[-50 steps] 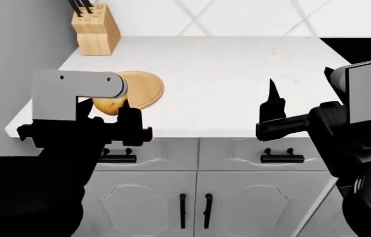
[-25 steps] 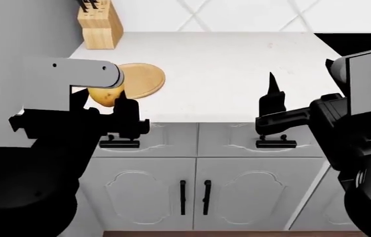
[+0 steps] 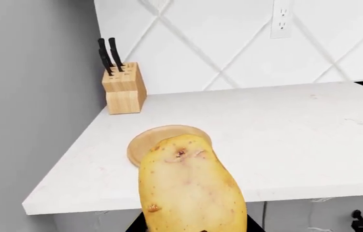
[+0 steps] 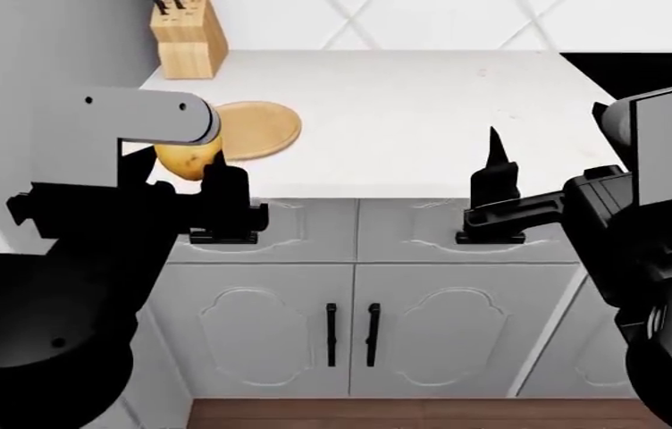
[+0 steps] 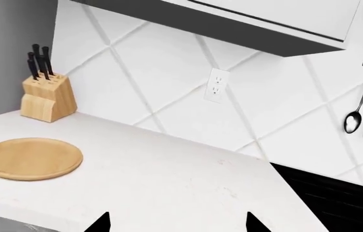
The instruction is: Place the potato on the top rack of the oven.
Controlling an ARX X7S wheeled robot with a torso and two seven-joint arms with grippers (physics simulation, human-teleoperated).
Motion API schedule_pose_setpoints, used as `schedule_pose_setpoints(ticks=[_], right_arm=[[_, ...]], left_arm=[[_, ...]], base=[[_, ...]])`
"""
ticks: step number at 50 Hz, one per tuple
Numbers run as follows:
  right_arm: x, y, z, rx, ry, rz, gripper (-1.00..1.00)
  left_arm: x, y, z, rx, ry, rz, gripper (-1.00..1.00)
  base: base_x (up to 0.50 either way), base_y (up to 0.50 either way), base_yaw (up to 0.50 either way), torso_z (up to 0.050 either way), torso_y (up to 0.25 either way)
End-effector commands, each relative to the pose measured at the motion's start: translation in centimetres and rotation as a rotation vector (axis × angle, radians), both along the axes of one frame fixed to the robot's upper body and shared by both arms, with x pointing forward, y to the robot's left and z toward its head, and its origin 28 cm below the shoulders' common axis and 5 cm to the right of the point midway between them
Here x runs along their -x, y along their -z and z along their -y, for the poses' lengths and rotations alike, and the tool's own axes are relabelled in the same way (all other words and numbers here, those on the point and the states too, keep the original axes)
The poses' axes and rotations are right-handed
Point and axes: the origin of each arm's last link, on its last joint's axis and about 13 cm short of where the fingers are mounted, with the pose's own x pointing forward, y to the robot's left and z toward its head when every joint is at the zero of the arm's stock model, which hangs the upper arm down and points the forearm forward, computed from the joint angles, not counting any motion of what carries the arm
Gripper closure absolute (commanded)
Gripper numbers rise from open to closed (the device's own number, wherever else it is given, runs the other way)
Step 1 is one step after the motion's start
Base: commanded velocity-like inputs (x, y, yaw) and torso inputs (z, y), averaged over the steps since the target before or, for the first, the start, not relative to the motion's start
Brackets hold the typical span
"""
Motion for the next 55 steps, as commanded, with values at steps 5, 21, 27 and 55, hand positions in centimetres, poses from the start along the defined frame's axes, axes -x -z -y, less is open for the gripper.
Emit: schedule_pose_setpoints(ticks=[5, 21, 27, 55], right_arm=[[-0.01, 0.03, 0.02, 0.0, -0.005, 0.002, -1.0], [0.03, 0.12, 0.05, 0.0, -0.012, 0.005, -1.0], [-0.03, 0.23, 0.07, 0.0, -0.014, 0.005, -1.0], [0.03, 0.35, 0.11, -0.002, -0.015, 0.012, -1.0]], left_arm=[[-0.12, -0.26, 0.01, 0.006, 0.001, 0.005, 1.0], [-0.15, -0.31, -0.03, 0.005, 0.0, 0.01, 1.0], [-0.22, -0.28, 0.01, 0.005, 0.002, 0.01, 1.0], [-0.27, -0.37, -0.11, 0.003, 0.002, 0.017, 1.0]], base=[[-0.16, 0.0, 0.0, 0.0, 0.0], [-0.11, 0.0, 0.0, 0.0, 0.0], [-0.1, 0.0, 0.0, 0.0, 0.0], [-0.06, 0.0, 0.0, 0.0, 0.0]])
